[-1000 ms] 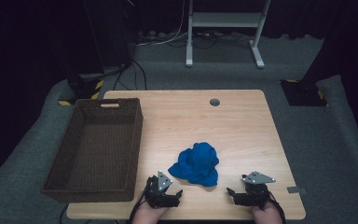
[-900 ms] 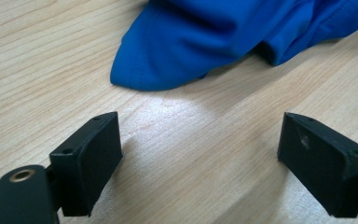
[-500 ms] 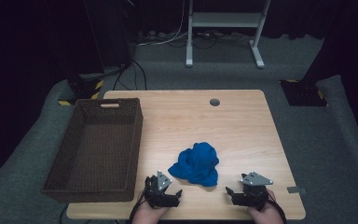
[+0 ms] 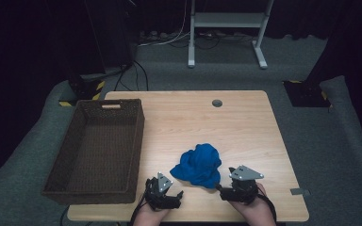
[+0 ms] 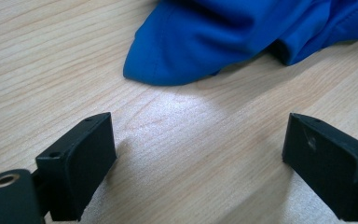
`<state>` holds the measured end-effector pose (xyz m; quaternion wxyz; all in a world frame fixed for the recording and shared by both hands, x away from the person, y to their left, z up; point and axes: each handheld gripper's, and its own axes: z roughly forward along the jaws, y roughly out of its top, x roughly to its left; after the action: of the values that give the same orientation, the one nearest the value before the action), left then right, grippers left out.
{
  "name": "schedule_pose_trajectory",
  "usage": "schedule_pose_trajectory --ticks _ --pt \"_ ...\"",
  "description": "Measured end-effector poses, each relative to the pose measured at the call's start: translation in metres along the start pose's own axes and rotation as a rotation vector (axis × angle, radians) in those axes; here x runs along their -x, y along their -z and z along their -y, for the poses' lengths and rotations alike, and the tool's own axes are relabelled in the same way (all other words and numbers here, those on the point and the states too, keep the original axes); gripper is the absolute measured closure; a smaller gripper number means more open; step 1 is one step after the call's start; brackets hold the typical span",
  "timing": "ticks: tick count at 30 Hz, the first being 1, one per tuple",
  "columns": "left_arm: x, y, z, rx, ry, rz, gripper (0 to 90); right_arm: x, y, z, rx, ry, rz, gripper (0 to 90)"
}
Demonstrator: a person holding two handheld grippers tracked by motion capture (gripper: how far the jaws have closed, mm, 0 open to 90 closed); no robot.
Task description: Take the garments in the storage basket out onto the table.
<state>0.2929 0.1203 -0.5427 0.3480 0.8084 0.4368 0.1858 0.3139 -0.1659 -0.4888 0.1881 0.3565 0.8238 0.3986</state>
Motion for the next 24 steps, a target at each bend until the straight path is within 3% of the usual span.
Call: schedule_pose_trajectory --ticks 10,15,16,17,19,24 --pt "0.000 0.000 0.000 0.002 -0.001 0.002 9.3 -0.026 -0.025 -0.024 -0.005 0.075 0.027 52.0" --pt "0.000 0.000 0.000 0.001 -0.003 0.005 9.3 -0.027 -0.048 -0.022 -0.075 0.110 0.078 63.0" --pt "0.000 0.000 0.000 0.001 -0.003 0.005 9.3 -0.026 -0.052 -0.020 -0.091 0.106 0.083 67.1" --pt "0.000 0.000 0.000 0.001 -0.003 0.006 9.3 -0.025 -0.054 -0.019 -0.094 0.103 0.091 76.7" --pt "0.000 0.000 0.000 0.002 -0.004 0.007 9.4 -0.023 -0.053 -0.018 -0.086 0.098 0.084 85.8" --pt "0.000 0.000 0.000 0.002 -0.004 0.007 9.8 -0.013 -0.030 -0.025 -0.034 0.105 0.128 86.6"
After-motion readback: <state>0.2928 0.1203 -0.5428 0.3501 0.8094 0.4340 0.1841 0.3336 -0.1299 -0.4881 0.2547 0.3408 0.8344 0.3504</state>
